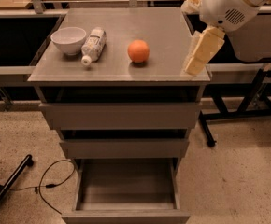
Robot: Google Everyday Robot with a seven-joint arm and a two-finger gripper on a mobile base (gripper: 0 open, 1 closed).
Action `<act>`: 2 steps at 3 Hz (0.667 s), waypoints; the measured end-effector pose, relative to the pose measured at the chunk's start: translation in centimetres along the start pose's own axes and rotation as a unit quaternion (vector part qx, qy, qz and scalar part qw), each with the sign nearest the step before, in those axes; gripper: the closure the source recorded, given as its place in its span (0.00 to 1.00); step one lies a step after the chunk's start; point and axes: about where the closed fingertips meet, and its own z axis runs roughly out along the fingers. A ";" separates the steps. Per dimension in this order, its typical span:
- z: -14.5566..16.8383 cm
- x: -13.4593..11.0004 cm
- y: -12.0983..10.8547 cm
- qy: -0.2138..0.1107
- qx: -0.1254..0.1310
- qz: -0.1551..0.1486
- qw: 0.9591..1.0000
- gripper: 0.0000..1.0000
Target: Place orange into bottom drawer
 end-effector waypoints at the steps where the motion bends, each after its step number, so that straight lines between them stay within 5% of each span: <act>1: 2.1 -1.0 -0.8 -0.037 -0.001 0.001 0.999 0.00; 2: 4.9 -2.5 -2.3 -0.075 -0.012 0.007 0.997 0.00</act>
Offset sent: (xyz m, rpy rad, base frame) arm 0.0529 0.0514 -0.0292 0.1894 0.0198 0.0701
